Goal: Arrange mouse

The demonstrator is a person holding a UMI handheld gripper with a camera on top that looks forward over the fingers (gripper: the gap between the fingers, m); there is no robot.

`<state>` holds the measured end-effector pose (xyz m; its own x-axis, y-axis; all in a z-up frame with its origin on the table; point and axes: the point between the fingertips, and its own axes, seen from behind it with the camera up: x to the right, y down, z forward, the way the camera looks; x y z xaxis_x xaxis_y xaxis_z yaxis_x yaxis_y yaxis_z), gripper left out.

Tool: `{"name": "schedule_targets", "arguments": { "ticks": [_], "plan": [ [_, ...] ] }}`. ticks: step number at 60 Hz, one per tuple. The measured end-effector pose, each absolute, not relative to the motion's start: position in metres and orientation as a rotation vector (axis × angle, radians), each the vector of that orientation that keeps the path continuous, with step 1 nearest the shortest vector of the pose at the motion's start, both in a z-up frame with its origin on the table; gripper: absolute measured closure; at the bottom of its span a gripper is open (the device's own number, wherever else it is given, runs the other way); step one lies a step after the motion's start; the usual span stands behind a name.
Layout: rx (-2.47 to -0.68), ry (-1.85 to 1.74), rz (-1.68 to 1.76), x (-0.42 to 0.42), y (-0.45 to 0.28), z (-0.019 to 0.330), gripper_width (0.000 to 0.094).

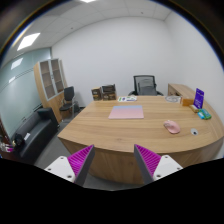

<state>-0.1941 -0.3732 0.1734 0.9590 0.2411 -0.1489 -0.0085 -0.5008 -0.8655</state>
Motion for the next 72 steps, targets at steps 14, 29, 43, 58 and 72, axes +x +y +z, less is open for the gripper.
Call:
{"name": "schedule_targets", "arguments": {
  "ticks": [14,29,43,58,72],
  "plan": [
    [-2.063,-0.037,0.116,-0.067,-0.327,0.147,0.0111],
    [-2.059,-0.011,0.088,0.050,-0.213,0.096,0.0114],
    [-2.088,-0.107,0.113,0.084,-0.116,0.045,0.0111],
    [-2.122,-0.094,0.161,0.103,-0.069,0.009,0.0102],
    [-2.124,-0.068,0.132,0.125,-0.029,0.002,0.0113]
  ]
}}
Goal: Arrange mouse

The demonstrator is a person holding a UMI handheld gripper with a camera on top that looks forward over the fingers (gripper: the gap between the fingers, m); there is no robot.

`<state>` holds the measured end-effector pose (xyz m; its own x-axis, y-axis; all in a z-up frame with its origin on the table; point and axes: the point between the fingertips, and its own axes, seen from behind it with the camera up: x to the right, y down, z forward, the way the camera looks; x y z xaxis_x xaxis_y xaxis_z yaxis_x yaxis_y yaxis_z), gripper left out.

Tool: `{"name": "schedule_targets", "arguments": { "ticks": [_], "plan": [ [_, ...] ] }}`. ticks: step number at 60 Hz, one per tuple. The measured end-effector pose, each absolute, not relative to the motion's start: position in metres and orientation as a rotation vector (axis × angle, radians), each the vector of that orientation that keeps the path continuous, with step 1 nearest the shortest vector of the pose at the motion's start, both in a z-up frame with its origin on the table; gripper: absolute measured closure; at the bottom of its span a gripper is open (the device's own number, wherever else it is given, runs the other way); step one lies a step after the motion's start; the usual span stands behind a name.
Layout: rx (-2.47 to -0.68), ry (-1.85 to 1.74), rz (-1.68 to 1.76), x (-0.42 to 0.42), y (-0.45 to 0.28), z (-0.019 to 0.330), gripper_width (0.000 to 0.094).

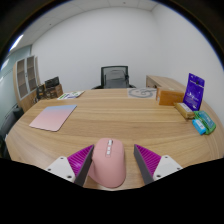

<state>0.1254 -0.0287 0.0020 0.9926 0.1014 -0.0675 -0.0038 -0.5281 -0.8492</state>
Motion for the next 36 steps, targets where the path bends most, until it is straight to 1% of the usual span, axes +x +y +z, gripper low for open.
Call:
{"name": "schedule_targets", "arguments": {
  "ticks": [2,5,7,10,16,17,21,23,25,31,36],
  "plan": [
    [-2.127,-0.055,0.135,0.128,-0.024,0.002,0.0117],
    [-2.125,-0.043,0.137,0.130,-0.019,0.001,0.0149],
    [-2.124,-0.037,0.136,0.132,-0.016,0.001,0.0190],
    [-2.126,-0.026,0.134,0.134,-0.014,0.000,0.0305],
    [-2.137,0.011,0.109,0.139,-0.013,-0.003,0.0388],
    [-2.138,0.025,0.108,0.140,-0.014,-0.003,0.0419],
    [-2.144,0.053,0.078,0.143,-0.013,-0.004,0.0467],
    [-2.153,0.038,0.052,0.143,-0.012,-0.004,0.0510],
    [-2.161,0.035,0.044,0.142,-0.011,-0.005,0.0531],
    [-2.186,0.088,0.091,0.137,-0.012,0.001,0.0534],
    [-2.144,0.048,0.057,0.120,-0.002,0.034,0.0534]
  ]
}}
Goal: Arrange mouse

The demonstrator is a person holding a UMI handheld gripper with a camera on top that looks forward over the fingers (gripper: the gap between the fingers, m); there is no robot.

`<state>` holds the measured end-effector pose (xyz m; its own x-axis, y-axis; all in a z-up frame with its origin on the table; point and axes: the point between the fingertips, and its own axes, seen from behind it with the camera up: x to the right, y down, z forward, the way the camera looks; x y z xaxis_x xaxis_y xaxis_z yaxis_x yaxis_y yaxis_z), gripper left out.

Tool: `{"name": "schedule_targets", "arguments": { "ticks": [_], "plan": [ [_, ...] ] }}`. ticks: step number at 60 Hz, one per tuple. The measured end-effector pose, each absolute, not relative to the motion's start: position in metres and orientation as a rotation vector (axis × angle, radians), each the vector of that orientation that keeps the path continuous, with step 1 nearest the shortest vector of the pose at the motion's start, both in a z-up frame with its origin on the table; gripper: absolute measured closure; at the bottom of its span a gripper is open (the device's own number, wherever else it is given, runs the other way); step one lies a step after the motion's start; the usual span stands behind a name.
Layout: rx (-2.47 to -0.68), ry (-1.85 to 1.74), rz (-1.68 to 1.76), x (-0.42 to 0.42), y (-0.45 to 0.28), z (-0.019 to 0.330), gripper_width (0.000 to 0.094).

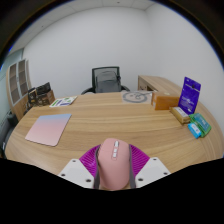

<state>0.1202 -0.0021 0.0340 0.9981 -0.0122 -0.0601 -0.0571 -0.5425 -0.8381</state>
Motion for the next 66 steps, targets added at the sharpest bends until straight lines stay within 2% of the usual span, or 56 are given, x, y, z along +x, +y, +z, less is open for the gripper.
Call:
{"name": "schedule_targets", "arguments": {
  "ticks": [9,17,24,31,38,48,55,66],
  "plan": [
    [-2.067,-0.025,0.085,0.021,0.036,0.101,0.0534],
    [-2.023,-0.037,0.110,-0.092,0.089,0.131,0.0536],
    [-2.059,-0.065,0.123,-0.176,0.132,0.116,0.0534],
    [-2.127,-0.142,0.058,-0.218,0.159,0.072,0.0535],
    [-2.204,-0.158,0.030,-0.224,0.166,0.031,0.0536],
    [-2.288,-0.195,-0.004,-0.218,0.155,-0.002,0.0533],
    [-2.267,-0.206,-0.029,-0.217,0.157,-0.002,0.0529],
    [-2.328,-0.135,0.012,-0.214,0.150,-0.008,0.0317]
  ]
}}
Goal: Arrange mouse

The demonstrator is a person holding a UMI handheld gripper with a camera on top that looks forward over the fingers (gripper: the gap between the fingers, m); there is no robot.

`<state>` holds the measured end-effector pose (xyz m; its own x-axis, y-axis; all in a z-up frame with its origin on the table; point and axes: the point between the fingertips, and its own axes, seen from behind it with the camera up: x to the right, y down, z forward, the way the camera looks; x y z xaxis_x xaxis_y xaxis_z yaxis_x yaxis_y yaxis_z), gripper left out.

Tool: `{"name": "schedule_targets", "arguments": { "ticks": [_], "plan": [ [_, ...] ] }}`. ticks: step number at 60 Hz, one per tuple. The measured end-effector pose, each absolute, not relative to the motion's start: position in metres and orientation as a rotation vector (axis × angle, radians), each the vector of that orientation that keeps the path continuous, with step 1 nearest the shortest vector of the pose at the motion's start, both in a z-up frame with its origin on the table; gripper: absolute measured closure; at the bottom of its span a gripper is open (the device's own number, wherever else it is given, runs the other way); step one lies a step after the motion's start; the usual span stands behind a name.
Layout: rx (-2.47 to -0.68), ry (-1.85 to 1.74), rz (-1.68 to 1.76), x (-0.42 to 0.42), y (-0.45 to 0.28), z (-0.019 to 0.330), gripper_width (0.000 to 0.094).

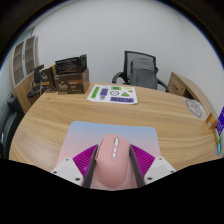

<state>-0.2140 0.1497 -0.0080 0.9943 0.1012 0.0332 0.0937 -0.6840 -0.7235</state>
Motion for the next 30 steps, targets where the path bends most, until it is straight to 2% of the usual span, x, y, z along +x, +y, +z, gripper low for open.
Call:
{"name": "schedule_targets", "arguments": {
  "ticks": [4,6,16,30],
  "plan": [
    [-2.332,-0.118,0.036,-0.212,0.144,0.000,0.0077],
    [-2.312,-0.115,0.036,-0.211,0.140,0.008,0.0112],
    [-2.255,-0.086,0.117,-0.214,0.089,0.056,0.0097],
    [-2.155,-0.067,0.217,-0.192,-0.052,0.126,0.0089]
  ]
}}
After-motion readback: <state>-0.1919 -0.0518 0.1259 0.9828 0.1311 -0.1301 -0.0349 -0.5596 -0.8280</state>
